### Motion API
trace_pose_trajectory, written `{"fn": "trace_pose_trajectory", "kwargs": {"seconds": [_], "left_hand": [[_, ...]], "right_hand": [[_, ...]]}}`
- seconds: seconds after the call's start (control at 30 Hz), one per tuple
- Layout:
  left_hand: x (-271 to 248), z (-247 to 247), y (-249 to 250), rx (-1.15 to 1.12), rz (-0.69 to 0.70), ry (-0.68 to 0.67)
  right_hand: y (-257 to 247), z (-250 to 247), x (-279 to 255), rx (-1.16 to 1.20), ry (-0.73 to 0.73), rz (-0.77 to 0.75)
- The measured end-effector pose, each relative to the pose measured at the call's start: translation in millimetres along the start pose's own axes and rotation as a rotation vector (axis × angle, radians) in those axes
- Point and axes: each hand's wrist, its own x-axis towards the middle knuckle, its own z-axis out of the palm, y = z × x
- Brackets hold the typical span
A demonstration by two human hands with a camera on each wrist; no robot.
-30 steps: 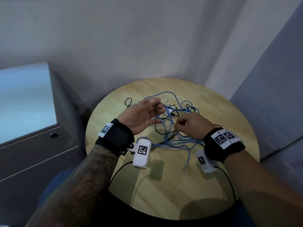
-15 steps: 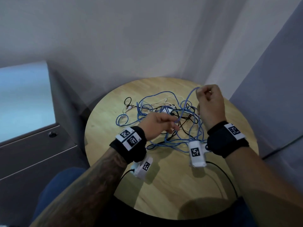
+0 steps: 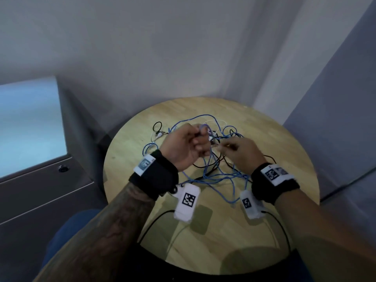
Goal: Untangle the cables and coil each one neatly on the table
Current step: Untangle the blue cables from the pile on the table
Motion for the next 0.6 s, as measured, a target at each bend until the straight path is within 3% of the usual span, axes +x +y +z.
{"fn": "trace_pose_trajectory", "kwargs": {"seconds": [0.1,0.23,0.33,0.47,0.6], "left_hand": [[2.1,-17.5,10.8,-0.078,0.070,0.146],[2.4,-36.0,9.9,-0.122,0.073,0.299],[3.7,-40.7,5.9,-0.092,0.069,0.316],[5.3,-41.9,2.5,0.146,0.172,0.396],[2.7,-28.5,-4.5,0.587,0.194,0.380]], "right_hand": [[-24.1,24.3,-19.1,-0.107,-0.180,-0.136],[-43.1,34.8,-28.7,-0.212,-0.230,-0.261],[-50.7,30.9,-34.0,-0.205,-0.275,-0.276],[-65.2,16.7,-42.0,-0.039,-0.258,-0.271],[-78.1,-8.1,-37.8,0.288,-0.094,-0.180]]}}
